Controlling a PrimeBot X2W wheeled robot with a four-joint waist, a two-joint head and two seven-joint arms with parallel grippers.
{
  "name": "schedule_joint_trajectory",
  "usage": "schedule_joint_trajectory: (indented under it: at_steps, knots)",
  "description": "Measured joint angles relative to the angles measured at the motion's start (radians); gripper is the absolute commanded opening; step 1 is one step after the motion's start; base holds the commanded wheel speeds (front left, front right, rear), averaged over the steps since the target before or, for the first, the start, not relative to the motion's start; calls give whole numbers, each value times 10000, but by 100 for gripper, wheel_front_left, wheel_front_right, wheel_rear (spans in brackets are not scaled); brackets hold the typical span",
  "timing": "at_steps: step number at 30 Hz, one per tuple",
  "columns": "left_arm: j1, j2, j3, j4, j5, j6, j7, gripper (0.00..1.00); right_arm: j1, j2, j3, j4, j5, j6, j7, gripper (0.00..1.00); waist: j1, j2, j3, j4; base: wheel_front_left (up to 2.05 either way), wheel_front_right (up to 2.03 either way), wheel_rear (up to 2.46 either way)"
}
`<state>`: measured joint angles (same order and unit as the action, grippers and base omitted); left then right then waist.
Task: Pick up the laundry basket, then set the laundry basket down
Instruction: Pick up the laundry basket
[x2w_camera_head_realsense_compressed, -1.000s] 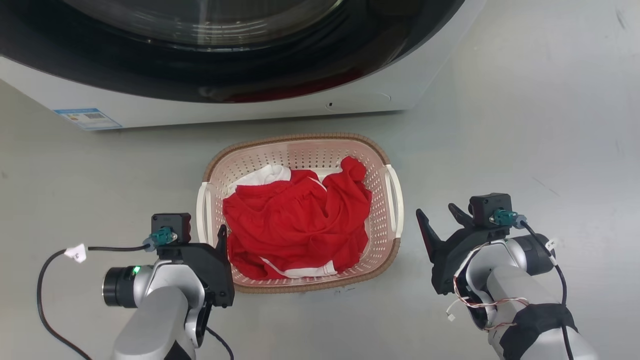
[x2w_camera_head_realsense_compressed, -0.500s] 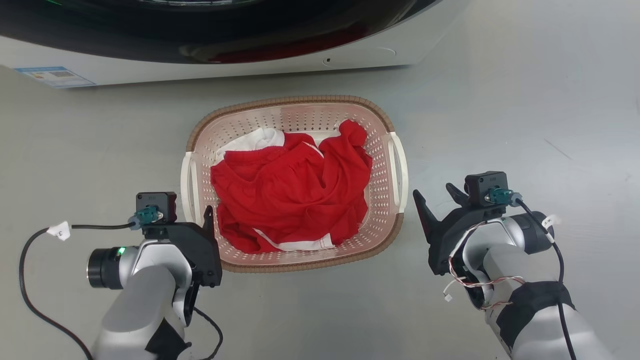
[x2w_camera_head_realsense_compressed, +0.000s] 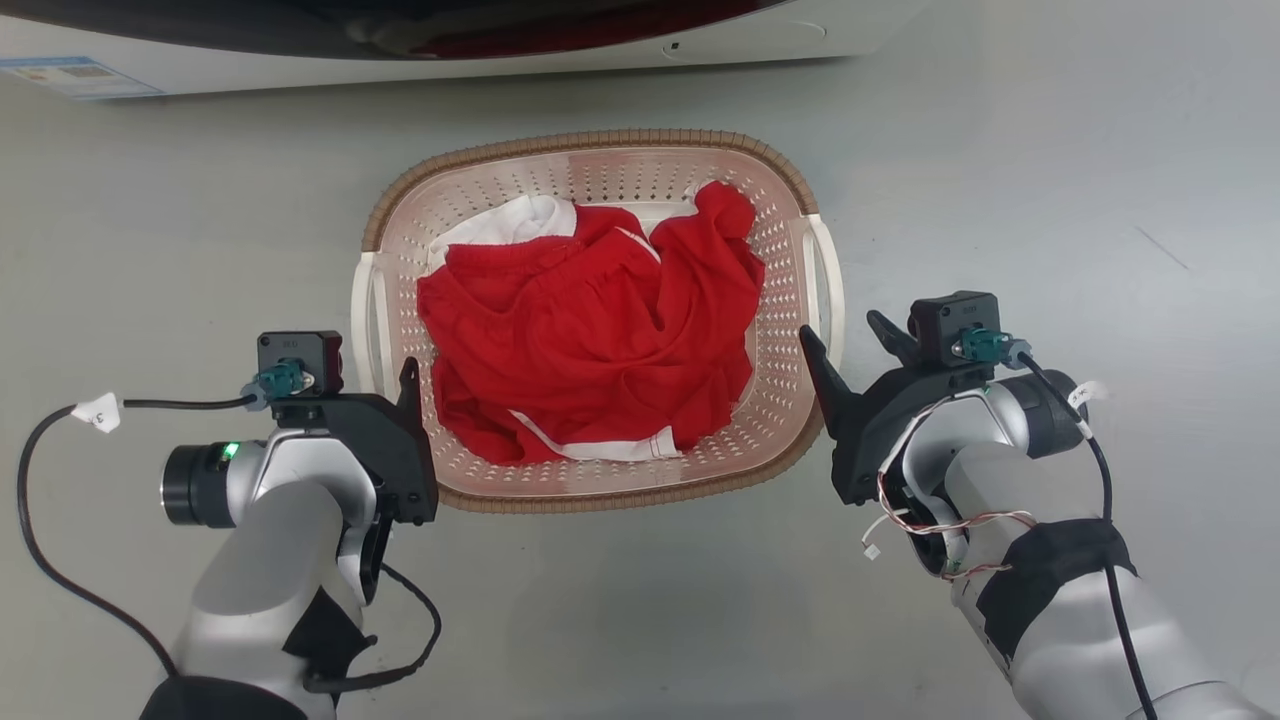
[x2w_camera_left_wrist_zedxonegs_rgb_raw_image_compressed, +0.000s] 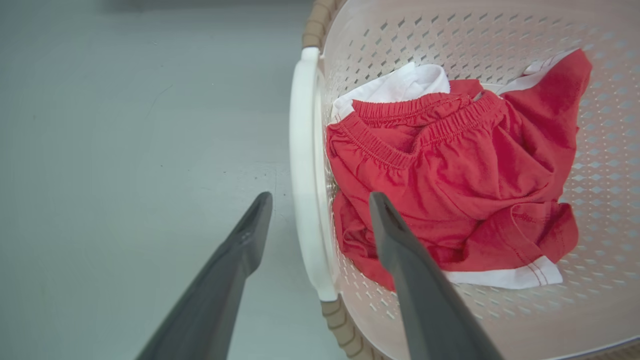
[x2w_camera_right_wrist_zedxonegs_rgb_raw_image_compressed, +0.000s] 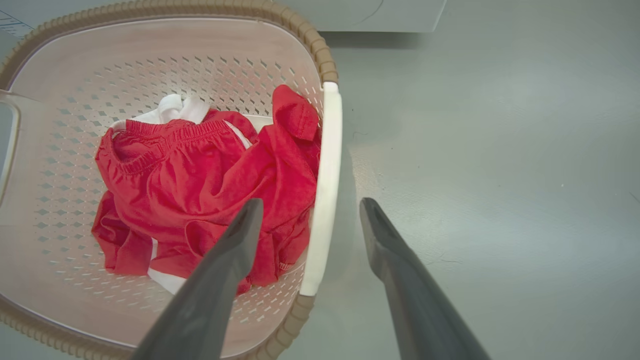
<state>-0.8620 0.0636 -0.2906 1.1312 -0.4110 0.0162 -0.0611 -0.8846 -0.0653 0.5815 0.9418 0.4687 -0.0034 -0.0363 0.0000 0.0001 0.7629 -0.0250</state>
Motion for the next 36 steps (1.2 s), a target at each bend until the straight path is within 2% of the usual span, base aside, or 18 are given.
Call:
schedule_joint_trajectory:
  at_steps: [24, 25, 26, 27, 28, 36]
  knots:
    - [-1219, 215, 35, 692, 0, -351, -286, 100, -1062, -4, 761, 207, 920, -401, -90, 100, 0, -1, 1252, -38, 0, 0, 0]
    - [-1256, 209, 31, 727, 0, -351, -284, 95, -1102, -4, 761, 228, 959, -407, -92, 100, -1, -2, 1289, -43, 0, 0, 0]
    - [-1293, 203, 27, 777, 0, -351, -286, 51, -1134, -4, 779, 259, 961, -407, -98, 100, -1, -2, 1323, -45, 0, 0, 0]
    - [-1317, 199, 12, 813, 0, -351, -286, 20, -1149, -6, 819, 284, 970, -407, -104, 31, 0, -1, 1347, -47, 0, 0, 0]
    - [-1335, 196, 2, 844, 0, -353, -286, 0, -1150, -6, 849, 301, 993, -408, -125, 0, 0, -1, 1362, -48, 0, 0, 0]
    - [-1432, 117, 10, 991, -13, -437, -301, 0, -1293, 54, 1068, 447, 1223, -443, -192, 0, -1, -2, 1403, -50, 0, 0, 0]
